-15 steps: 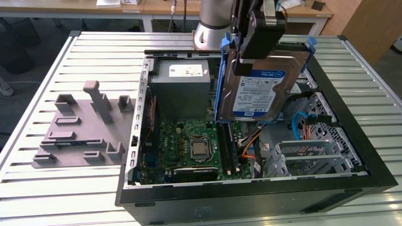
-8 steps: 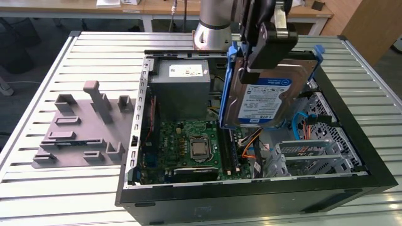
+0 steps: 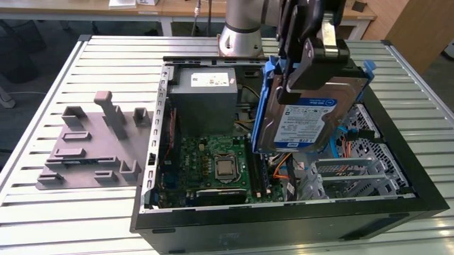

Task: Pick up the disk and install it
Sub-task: 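Insert the disk into the insertion slot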

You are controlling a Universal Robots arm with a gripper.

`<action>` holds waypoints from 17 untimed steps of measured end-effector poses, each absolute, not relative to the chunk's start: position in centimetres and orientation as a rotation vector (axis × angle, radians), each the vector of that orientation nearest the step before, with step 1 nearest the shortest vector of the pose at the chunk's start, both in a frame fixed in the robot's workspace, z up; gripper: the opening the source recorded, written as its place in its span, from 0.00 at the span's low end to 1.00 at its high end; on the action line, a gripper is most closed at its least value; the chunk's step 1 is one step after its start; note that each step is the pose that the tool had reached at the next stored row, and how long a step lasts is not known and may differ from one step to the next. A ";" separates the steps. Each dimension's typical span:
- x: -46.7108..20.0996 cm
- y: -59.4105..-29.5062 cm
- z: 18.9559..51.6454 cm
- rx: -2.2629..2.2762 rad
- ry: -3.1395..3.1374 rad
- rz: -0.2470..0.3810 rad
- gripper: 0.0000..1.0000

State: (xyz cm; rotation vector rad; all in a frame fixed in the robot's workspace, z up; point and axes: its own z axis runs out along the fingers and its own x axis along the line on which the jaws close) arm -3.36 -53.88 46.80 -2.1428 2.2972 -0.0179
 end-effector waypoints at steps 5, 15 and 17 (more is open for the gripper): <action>-2.9 -54.6 46.6 -2.143 2.297 -0.018 0.36; -1.7 -54.8 46.4 -2.144 2.298 -0.020 0.36; -1.6 -54.9 46.3 -2.144 2.298 -0.021 0.36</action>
